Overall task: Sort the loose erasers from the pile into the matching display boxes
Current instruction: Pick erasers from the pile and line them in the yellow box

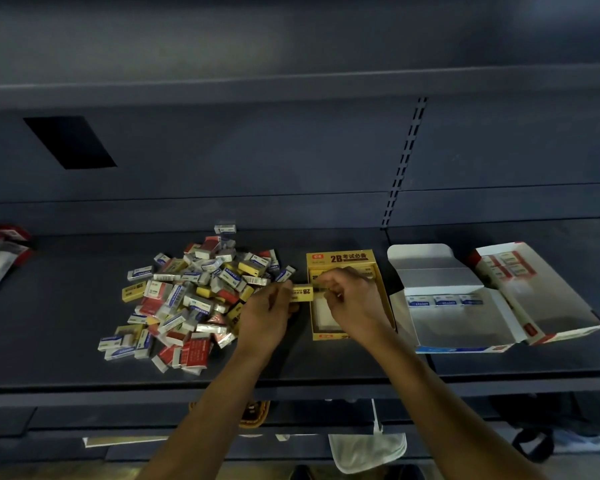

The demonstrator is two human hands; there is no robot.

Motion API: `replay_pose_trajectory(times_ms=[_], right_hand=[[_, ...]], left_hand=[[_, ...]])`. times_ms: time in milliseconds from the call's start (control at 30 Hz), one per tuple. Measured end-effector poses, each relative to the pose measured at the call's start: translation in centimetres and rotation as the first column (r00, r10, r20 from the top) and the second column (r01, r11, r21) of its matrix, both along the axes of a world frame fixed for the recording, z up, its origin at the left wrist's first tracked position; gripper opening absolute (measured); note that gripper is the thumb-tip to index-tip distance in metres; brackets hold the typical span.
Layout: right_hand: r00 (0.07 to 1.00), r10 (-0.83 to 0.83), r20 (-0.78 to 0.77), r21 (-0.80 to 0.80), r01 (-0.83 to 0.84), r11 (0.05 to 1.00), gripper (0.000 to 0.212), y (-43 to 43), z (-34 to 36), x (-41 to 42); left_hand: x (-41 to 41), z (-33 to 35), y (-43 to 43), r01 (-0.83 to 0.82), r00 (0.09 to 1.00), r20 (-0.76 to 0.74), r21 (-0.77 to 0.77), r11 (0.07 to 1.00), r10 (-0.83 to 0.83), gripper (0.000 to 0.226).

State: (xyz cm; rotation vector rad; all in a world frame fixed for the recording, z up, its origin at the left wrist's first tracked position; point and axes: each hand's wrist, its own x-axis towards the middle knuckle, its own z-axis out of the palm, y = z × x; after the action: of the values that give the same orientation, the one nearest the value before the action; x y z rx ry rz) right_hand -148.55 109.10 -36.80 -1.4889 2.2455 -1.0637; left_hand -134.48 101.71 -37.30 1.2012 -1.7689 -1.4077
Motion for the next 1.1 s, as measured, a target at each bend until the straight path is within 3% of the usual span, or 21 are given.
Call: replay_pose_trajectory(times_ms=[133, 267, 400, 600, 767, 867, 967, 1100], right_hand=[[0.999, 0.029, 0.020, -0.018, -0.029, 0.999, 0.030, 0.4, 0.5, 0.8], [0.991, -0.079, 0.109, 0.022, 0.077, 0.997, 0.023, 0.4, 0.7, 1.1], [0.973, -0.066, 0.222, 0.021, 0.063, 0.998, 0.013, 0.5, 1.3, 1.3], [0.942, -0.074, 0.327, -0.017, 0.084, 0.996, 0.021, 0.2, 1.4, 1.1], [0.936, -0.046, 0.348, 0.015, 0.044, 0.999, 0.004, 0.4, 2.0, 0.4], [0.962, -0.080, 0.263, 0.055, 0.068, 0.996, 0.009, 0.4, 2.0, -0.5], [0.994, -0.095, 0.061, 0.108, 0.088, 0.990, 0.022, 0.6, 1.6, -1.9], [0.969, -0.050, -0.242, 0.210, 0.102, 0.972, 0.031, 1.0, 0.9, -2.9]], left_hand=[[-0.4, 0.4, 0.4, -0.016, 0.998, -0.065, 0.104, 0.994, 0.023, 0.024], [-0.9, 0.7, 0.5, -0.038, 0.986, -0.151, 0.226, 0.973, 0.073, 0.024], [-1.3, 1.2, 0.9, 0.061, 0.971, -0.238, 0.240, 0.969, -0.002, 0.021], [-1.5, 1.2, 1.0, 0.162, 0.977, -0.148, 0.040, 0.986, -0.155, 0.012], [-1.5, 1.0, 0.7, 0.203, 0.976, -0.052, -0.135, 0.970, -0.212, 0.009], [-1.4, 0.1, 0.3, 0.224, 0.974, 0.100, -0.309, 0.924, -0.202, 0.013], [-1.2, -0.7, 0.0, 0.270, 0.944, 0.312, -0.533, 0.802, -0.111, 0.017], [-1.1, -1.1, 0.0, 0.314, 0.914, 0.395, -0.540, 0.781, -0.094, 0.021]])
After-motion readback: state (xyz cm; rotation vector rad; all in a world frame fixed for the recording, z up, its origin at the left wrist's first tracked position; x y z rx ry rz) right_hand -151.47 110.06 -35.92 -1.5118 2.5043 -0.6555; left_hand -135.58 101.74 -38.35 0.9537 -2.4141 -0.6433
